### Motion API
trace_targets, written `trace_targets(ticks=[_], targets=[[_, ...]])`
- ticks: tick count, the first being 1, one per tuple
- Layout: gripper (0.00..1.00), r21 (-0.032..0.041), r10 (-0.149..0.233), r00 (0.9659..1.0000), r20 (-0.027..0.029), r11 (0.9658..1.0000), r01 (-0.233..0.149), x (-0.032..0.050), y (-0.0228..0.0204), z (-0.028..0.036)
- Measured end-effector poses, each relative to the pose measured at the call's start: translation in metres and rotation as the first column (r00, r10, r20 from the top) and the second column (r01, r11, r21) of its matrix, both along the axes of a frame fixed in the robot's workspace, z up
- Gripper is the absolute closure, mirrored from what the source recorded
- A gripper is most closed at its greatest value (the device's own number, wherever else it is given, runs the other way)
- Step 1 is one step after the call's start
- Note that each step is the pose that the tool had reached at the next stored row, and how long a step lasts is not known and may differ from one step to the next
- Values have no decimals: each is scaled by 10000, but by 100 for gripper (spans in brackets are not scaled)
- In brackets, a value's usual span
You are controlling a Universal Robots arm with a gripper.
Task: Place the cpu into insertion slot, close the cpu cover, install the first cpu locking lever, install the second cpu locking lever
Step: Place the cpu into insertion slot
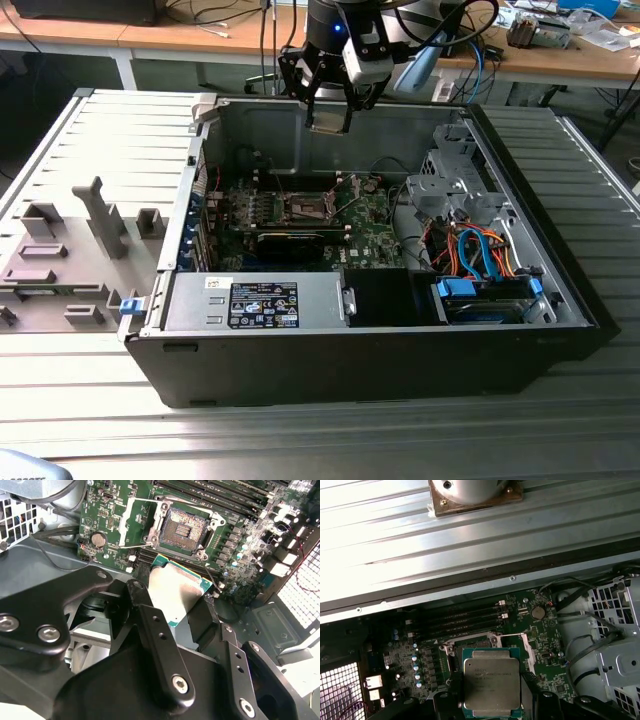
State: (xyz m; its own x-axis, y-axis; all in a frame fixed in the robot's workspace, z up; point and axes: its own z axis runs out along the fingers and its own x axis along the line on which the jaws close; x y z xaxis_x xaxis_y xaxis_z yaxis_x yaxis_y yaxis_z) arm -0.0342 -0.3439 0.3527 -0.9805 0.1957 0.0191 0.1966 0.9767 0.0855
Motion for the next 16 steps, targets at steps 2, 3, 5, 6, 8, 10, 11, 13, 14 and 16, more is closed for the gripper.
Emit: trace_targets(ticks=[2, 3, 5, 6, 8, 10, 11, 13, 14, 16], targets=[[45, 0, -7, 10000, 0, 10000, 7, 0, 0, 0], [45, 0, -167, 9999, 0, 9999, 167, 0, 0, 0], [45, 0, -289, 9996, 0, 9996, 289, 0, 0, 0], [45, 0, -290, 9996, -1, 9996, 290, 0, 0, 0], [45, 0, -301, 9995, 0, 9995, 301, 0, 0, 0], [45, 0, -316, 9995, 0, 9995, 316, 0, 0, 0], [45, 0, -323, 9995, 0, 9995, 323, 0, 0, 0], [45, 0, -344, 9994, 0, 9994, 344, 0, 0, 0], [45, 0, -388, 9992, 0, 9992, 388, 0, 0, 0], [45, 1, -440, 9990, 0, 9990, 440, 0, 0, 0]])
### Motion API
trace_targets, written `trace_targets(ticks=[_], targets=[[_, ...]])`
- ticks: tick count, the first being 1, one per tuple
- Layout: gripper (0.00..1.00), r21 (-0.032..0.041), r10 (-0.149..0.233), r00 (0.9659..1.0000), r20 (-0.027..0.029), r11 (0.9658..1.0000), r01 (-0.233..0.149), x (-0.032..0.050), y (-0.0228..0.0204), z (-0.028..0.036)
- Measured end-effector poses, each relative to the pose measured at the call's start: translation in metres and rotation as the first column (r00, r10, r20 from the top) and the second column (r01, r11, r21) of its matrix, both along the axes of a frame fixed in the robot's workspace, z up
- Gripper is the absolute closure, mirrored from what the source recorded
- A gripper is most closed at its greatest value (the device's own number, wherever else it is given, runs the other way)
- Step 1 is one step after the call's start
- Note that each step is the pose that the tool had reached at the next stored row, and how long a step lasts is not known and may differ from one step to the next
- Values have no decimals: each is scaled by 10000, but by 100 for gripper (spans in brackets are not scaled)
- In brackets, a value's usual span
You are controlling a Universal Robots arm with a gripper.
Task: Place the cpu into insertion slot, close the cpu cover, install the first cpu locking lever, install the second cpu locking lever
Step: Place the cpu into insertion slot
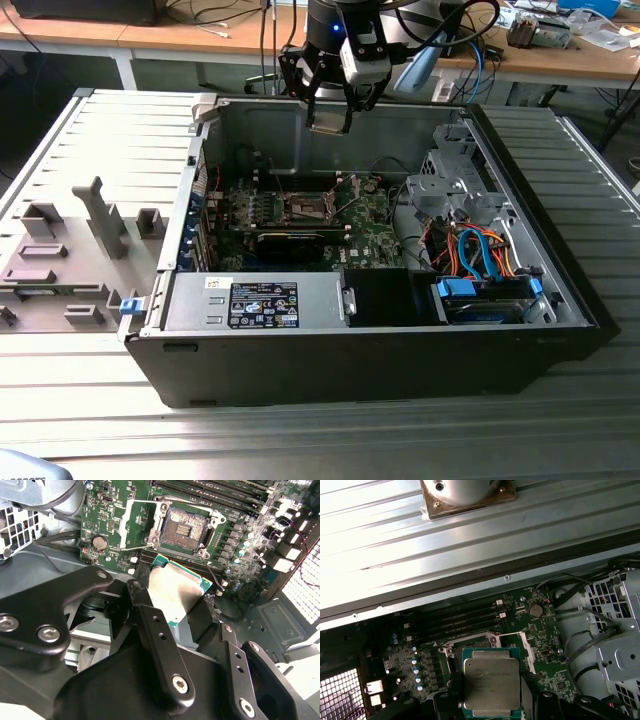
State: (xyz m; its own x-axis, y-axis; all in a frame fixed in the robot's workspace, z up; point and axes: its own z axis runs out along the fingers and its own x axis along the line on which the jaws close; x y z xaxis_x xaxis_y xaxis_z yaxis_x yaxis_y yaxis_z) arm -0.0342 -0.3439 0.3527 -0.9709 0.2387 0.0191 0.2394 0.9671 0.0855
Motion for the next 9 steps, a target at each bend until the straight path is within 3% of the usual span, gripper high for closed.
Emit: trace_targets(ticks=[3, 5, 9], targets=[[45, -1, -8, 10000, 0, 10000, 8, 0, 0, 0], [45, -1, -551, 9985, 0, 9985, 551, 0, 0, 0], [45, -1, -581, 9983, -1, 9983, 581, 0, 0, 0]])
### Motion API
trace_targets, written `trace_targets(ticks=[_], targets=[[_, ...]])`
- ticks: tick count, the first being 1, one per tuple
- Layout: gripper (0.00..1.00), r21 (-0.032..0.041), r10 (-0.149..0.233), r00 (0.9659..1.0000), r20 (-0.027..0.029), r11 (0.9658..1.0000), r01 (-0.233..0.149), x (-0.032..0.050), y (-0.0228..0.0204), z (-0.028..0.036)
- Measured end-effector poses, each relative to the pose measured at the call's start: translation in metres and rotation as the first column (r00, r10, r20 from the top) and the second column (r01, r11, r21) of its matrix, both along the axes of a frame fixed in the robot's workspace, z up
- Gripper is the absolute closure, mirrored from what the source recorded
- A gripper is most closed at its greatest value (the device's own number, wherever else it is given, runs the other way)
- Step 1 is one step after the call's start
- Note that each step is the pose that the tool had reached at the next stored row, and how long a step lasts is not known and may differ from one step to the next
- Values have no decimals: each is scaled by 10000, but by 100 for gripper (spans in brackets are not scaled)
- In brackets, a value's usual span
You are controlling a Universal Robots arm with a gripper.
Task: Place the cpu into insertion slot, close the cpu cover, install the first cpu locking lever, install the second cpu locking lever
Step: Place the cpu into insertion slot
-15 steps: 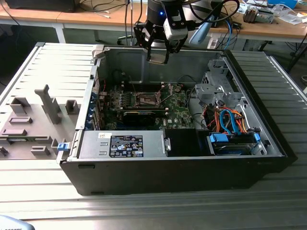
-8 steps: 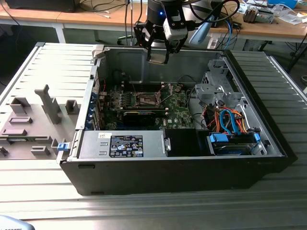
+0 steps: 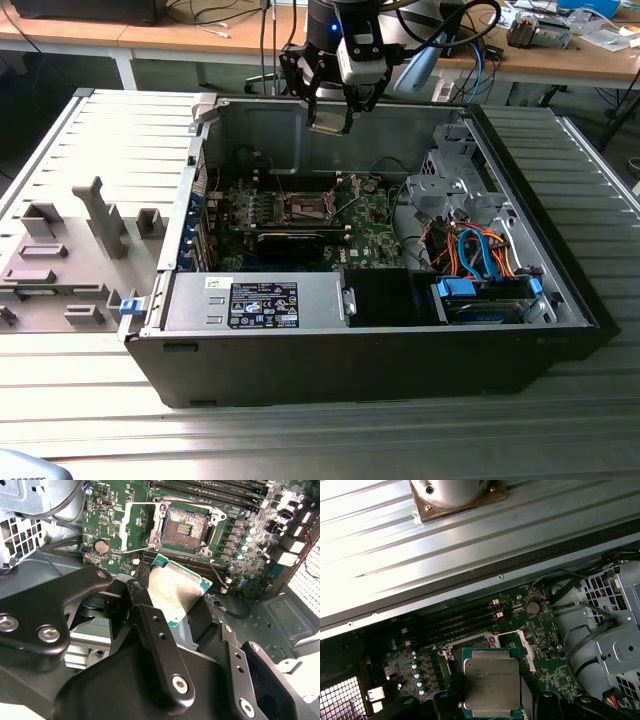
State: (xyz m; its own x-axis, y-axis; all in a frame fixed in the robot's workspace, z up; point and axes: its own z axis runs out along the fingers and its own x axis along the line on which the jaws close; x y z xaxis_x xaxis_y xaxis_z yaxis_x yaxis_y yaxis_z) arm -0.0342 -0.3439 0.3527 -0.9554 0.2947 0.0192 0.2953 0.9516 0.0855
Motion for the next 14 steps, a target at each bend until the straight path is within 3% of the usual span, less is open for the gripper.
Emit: trace_targets(ticks=[2, 4, 14], targets=[[45, 0, -16, 10000, 1, 10000, 16, 0, 0, 0], [45, 0, -373, 9993, 1, 9993, 373, 0, 0, 0], [45, 0, -392, 9992, 0, 9992, 392, 0, 0, 0]])
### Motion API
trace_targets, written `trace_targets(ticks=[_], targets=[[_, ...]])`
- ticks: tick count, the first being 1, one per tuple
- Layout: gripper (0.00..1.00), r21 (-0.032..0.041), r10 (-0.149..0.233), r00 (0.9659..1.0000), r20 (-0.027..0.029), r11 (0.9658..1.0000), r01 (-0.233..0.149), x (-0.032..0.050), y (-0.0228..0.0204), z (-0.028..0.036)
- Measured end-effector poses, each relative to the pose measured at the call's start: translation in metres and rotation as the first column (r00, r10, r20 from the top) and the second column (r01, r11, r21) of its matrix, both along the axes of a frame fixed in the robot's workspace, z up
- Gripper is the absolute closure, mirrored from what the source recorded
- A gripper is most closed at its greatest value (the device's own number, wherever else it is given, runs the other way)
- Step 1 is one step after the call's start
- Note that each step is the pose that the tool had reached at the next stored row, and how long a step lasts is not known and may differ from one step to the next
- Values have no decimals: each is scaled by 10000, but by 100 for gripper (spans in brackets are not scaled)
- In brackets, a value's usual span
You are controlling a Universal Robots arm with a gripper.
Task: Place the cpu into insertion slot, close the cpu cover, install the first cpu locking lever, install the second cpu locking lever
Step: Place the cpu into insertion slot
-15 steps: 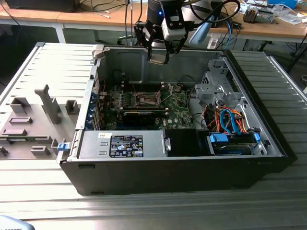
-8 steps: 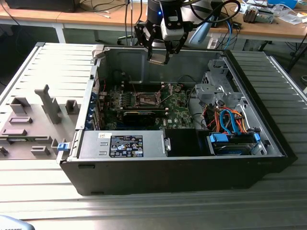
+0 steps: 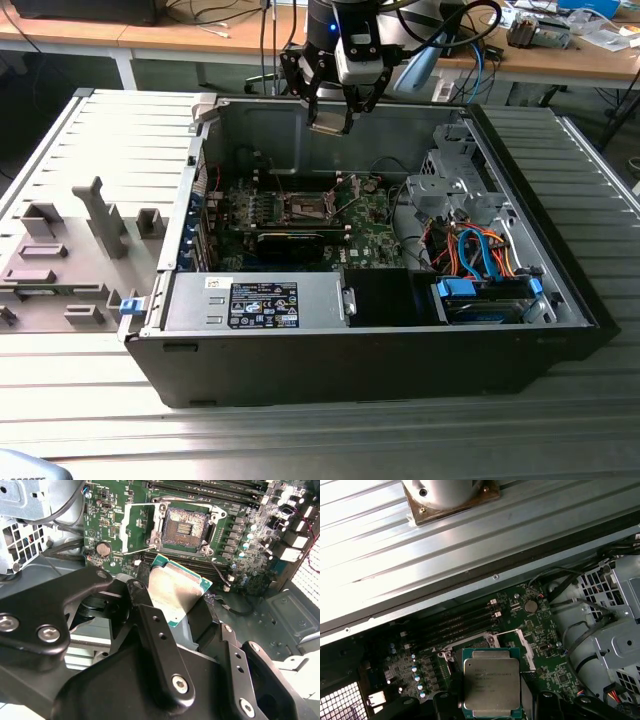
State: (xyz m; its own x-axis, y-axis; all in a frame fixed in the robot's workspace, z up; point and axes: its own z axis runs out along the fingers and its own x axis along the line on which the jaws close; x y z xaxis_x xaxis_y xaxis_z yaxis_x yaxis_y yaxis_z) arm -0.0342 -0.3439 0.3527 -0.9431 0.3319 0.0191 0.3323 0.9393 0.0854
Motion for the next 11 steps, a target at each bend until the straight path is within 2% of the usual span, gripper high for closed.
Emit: trace_targets(ticks=[11], targets=[[45, -1, -196, 9998, 0, 9998, 196, 0, 0, 0]])
